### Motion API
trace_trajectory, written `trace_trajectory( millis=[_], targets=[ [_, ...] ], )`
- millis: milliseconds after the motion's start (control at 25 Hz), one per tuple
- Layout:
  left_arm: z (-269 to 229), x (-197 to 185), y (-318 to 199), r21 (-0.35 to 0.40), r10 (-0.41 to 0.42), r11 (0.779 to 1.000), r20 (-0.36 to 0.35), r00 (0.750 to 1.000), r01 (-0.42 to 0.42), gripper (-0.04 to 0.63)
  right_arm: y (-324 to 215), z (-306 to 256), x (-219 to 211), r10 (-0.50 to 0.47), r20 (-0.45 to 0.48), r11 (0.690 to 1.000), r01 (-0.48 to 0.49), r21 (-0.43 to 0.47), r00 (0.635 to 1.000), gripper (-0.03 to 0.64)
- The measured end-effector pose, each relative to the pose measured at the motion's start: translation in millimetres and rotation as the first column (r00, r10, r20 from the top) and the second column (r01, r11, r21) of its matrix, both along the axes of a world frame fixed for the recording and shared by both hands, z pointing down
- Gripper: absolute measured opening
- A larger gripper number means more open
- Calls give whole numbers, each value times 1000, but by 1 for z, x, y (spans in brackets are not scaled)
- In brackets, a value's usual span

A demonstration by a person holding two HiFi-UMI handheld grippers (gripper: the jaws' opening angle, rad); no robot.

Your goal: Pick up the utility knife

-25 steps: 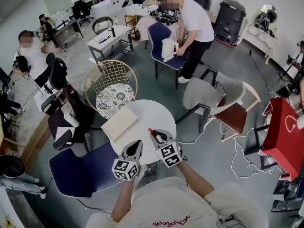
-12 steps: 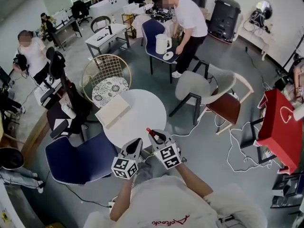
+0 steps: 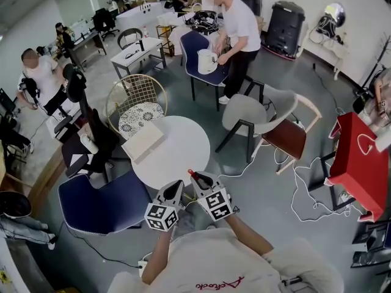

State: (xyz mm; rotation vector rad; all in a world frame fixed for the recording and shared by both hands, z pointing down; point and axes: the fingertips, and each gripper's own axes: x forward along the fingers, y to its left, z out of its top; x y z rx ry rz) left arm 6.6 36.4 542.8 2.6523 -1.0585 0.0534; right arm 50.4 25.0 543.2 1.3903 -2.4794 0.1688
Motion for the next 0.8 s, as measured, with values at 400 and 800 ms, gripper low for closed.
trace_trajectory(
  millis=[400,800],
  targets=[
    [3,8,14,6,14,1000,-2,1000,-13,12,12,1,1,7,5,1000,-7,14,1000,63],
    [2,6,8,6,5,1000,2,1000,-5,12,8,-4,8,20,4,1000,-20,16,1000,63]
  ],
)
